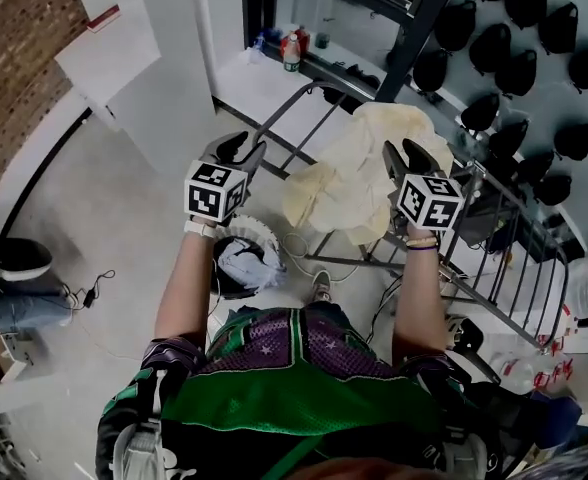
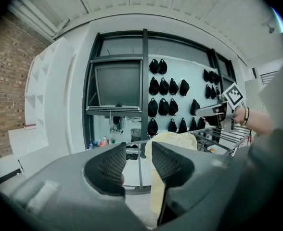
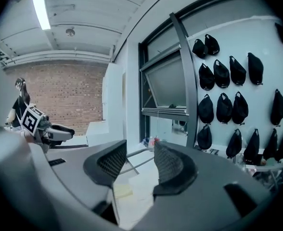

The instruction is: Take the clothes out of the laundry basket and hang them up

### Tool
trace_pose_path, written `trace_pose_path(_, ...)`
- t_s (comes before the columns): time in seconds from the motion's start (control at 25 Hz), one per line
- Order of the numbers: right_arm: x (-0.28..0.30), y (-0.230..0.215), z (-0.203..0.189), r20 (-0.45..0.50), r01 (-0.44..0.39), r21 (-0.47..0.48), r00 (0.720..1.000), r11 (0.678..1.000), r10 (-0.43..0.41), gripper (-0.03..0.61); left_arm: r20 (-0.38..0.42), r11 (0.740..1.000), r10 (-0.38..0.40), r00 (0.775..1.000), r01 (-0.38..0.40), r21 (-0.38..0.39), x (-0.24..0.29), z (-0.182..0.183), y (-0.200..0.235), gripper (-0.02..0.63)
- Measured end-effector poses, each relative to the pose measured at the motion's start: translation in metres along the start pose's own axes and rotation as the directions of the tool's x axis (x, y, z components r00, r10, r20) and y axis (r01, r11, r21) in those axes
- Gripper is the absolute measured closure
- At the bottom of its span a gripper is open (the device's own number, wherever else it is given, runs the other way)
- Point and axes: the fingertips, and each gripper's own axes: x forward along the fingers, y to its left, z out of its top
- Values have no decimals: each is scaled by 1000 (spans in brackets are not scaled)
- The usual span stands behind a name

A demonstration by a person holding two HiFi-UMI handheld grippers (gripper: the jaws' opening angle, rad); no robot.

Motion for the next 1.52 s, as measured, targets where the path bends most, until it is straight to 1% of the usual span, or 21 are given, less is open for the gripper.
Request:
trace_pose_path(0.12,-19,33,-2,22,0,-15,1000,1000,1,413,14,1000,2,1000,-2,0,-33,-6,0,440)
trace_pose_path(0.28,-43,66,-4,35,2,-21,999,1000,-1,413,29,1000,1,1000,-1,-3,-71,-11,-4,440)
trace_pose_path(0.48,-66,99,2,46,-16,-26,999,1000,17,413,52,1000,5,999,-4,-25,-113,-11,-10,440)
trace_pose_path(0.64,-85,121,11,79,-43,-27,996,999,45,413,59,1000,7,998,-6,-25,-143,-15,-24,440)
trace_pose_path(0.84,-114,122,16,151,-28,-35,988,999,33,413,109,997,77,991,-78,0,-164,-14,-41,440)
trace_pose_path(1.0,-146,116,12,177,-22,-29,984,999,27,413,120,996,81,989,-84,22,-178,-15,-69,440)
trace_pose_path(1.12,-179,112,10,194,-31,-19,980,999,34,413,124,996,85,989,-89,27,-191,-13,-96,440)
trace_pose_path(1.28,-221,112,-5,193,-53,-15,980,999,54,413,118,993,103,988,-109,38,-214,-18,-132,440)
trace_pose_path(1.52,-255,111,-20,195,-88,-12,977,996,88,413,89,991,122,989,-126,38,-233,-37,-171,440)
